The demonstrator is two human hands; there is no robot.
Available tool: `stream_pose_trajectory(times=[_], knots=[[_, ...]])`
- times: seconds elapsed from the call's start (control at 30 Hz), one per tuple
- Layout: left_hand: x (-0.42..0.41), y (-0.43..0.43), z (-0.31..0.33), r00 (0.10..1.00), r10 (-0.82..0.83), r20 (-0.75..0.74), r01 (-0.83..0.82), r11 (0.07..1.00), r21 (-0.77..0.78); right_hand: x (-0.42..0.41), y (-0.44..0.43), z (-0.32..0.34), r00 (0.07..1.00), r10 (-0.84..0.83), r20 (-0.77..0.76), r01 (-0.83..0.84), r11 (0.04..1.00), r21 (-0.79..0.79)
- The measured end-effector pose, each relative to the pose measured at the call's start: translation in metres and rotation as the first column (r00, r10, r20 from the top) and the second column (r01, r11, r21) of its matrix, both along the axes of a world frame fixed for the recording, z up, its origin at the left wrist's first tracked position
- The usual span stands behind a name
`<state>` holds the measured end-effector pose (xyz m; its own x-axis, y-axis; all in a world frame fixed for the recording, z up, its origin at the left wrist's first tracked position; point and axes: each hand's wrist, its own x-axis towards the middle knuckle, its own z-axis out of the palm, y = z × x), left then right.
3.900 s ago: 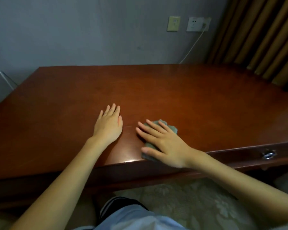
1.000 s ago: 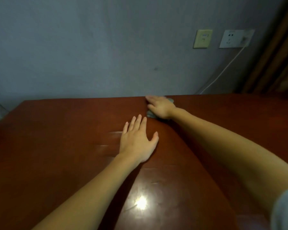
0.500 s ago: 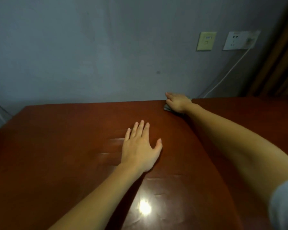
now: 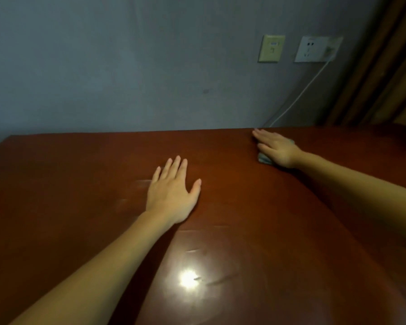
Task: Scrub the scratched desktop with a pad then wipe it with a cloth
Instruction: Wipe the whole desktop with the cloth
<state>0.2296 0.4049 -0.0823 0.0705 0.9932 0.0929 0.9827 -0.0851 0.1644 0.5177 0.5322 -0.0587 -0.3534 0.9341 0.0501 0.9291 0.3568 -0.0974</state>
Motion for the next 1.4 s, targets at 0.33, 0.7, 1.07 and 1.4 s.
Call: stream_pose_trajectory(times=[0.33,0.7,1.07,1.4], knots=[[-0.001,-0.001,0.004,0.999,-0.013,0.045,0.012,1.0,0.007,-0.077,0.022,0.001,0.999,0.038,-0.011,-0.038,0.999,-0.007],[0.104,-0.016,0.018,0.982,-0.152,0.114,0.159,0.986,-0.056,0.06,-0.028,-0.003,0.984,-0.17,-0.048,0.172,0.985,0.033],[0.114,-0.013,0.007,0.991,-0.103,0.09,0.104,0.995,-0.008,0.034,0.064,0.002,0.836,-0.548,-0.035,0.549,0.836,0.005],[0.113,-0.015,0.007,0.99,-0.116,0.083,0.117,0.993,0.001,0.013,-0.027,-0.004,0.995,0.068,-0.07,-0.067,0.998,0.022]])
